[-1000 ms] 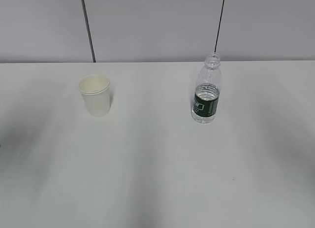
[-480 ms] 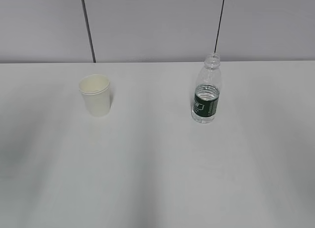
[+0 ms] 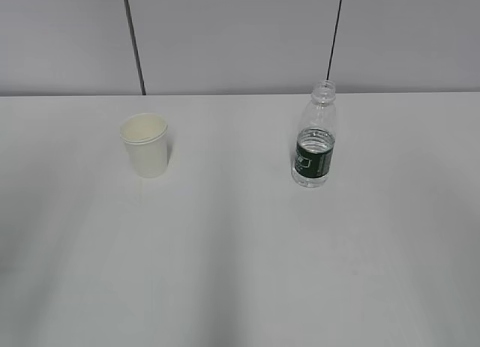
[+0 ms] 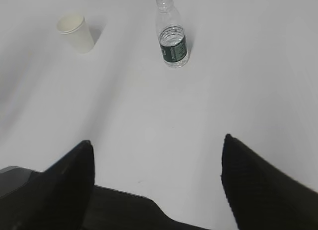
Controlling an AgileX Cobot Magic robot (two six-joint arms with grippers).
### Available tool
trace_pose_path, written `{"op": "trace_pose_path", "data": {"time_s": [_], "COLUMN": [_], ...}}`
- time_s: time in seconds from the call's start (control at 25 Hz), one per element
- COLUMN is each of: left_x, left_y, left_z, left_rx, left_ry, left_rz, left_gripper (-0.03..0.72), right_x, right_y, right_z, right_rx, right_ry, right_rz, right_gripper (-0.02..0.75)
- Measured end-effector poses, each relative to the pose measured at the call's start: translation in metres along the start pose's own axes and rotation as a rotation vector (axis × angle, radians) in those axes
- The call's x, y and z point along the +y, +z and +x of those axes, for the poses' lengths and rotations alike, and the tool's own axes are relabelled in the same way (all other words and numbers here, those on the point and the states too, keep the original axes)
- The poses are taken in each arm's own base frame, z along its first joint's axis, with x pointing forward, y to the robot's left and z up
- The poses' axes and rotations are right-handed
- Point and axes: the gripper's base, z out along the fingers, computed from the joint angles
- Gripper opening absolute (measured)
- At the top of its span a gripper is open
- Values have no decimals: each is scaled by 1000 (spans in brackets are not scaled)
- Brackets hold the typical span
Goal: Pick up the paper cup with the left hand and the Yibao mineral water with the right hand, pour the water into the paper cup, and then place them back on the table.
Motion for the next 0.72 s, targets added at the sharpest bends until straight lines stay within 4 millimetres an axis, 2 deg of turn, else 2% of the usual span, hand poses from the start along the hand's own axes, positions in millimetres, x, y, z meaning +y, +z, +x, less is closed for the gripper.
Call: {"op": "trace_pose_path", "data": {"time_s": [0.32,0.72], "left_x": [-2,4], "left_y": [-14,-46], "left_z": [54,96], "left_rx": [-93,-316], "left_ry": [-18,42], "left_rz": [56,-2], "left_gripper": [486,486], "right_x": [-4,-6], "right_y": [-19,-26], "right_z": [29,74], "right_rx": [-88,-172], "right_ry": [-63,-82], "right_rz": [65,64], "right_gripper": [585,585]}}
